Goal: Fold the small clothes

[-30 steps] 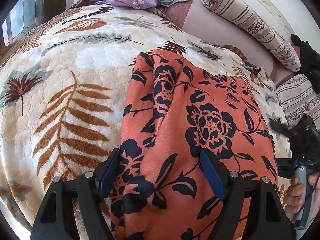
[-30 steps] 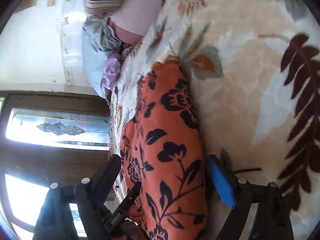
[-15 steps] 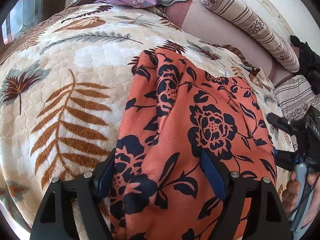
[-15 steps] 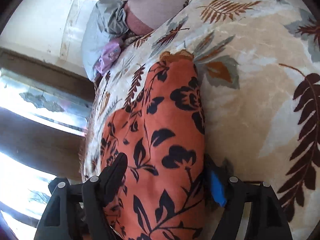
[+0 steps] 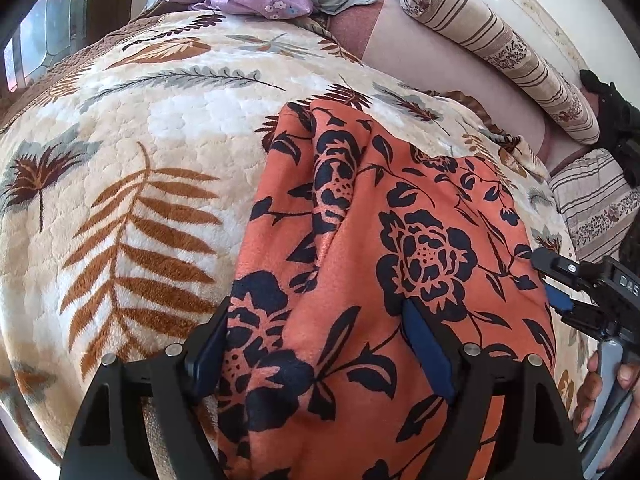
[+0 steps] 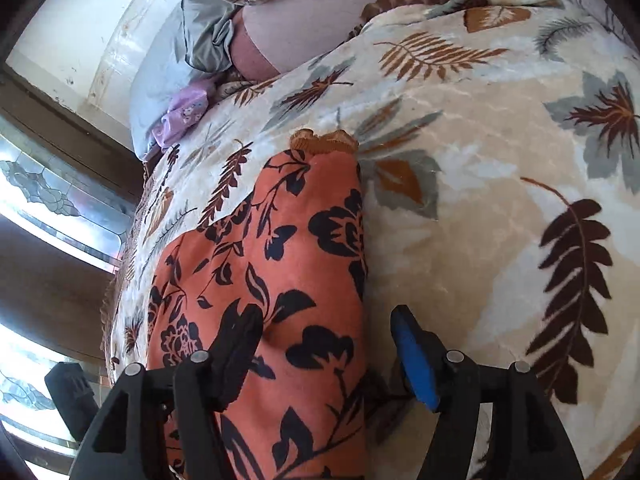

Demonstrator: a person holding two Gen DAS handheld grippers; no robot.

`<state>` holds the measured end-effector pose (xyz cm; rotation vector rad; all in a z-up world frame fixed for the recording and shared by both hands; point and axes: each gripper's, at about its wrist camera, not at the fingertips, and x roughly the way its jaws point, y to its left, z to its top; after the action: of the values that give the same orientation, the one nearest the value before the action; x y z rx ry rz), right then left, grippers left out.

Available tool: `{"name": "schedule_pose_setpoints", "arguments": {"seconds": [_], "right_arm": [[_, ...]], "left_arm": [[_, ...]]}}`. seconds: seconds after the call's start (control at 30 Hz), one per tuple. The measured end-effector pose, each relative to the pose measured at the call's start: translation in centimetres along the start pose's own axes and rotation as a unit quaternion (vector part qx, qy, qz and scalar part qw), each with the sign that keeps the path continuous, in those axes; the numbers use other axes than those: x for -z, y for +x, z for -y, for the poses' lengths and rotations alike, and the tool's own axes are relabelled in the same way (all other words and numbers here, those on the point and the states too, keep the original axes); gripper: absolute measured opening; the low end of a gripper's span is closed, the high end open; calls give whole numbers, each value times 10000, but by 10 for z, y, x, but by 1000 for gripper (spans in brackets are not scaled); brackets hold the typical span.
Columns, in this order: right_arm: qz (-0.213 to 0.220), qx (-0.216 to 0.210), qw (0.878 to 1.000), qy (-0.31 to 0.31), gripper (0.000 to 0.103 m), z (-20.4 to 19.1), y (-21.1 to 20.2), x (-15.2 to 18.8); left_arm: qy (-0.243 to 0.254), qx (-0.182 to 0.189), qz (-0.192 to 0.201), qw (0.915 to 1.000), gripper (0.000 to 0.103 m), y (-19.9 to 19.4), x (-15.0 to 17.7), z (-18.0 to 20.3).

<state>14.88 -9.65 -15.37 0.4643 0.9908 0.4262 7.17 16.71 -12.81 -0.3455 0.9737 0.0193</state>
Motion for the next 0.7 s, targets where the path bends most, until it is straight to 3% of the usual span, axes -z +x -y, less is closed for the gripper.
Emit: {"name": "schedule_pose_setpoints", "arguments": {"seconds": [0.1, 0.17, 0.23, 0.3, 0.37, 0.47, 0.53, 0.57, 0.63, 0.67, 0.7], "right_arm": [[256, -231, 9987, -363, 70, -18, -28, 18], [270, -597, 9966, -489, 70, -33, -38, 28], [115, -976, 9941, -461, 77, -37, -36, 43], [-333, -840, 9942, -577, 83, -33, -11, 59], [-122, -983, 9932, -613, 83, -26, -11, 67], [-55, -848, 9957, -370, 83, -32, -32, 64], [90, -1083, 9914, -732, 83, -43, -45, 66], [11, -1134, 9895, -896, 83, -44, -43, 69], [-556, -896, 9919, -710, 83, -25, -13, 80], [-580, -1115, 9905, -559, 83, -10, -3, 87], [-302, -1376, 9887, -511, 83, -2, -8, 90]], "left_arm": [[0, -14, 18, 10000, 84, -1, 2, 0], [5, -27, 29, 10000, 84, -2, 2, 0], [5, -22, 29, 10000, 84, -2, 2, 0], [23, -21, 27, 10000, 84, -2, 2, 0], [34, -33, 75, 10000, 84, -4, 4, 1], [-45, 48, 123, 9999, 84, -8, 6, -3], [-86, 101, 126, 9998, 84, -9, 7, -6], [-108, 120, 128, 9998, 84, -9, 7, -7], [-156, 170, 121, 9997, 84, -9, 7, -8], [-222, 191, 81, 9995, 84, -11, 8, -10], [-342, 225, 66, 9991, 83, -18, 9, -14]]}}
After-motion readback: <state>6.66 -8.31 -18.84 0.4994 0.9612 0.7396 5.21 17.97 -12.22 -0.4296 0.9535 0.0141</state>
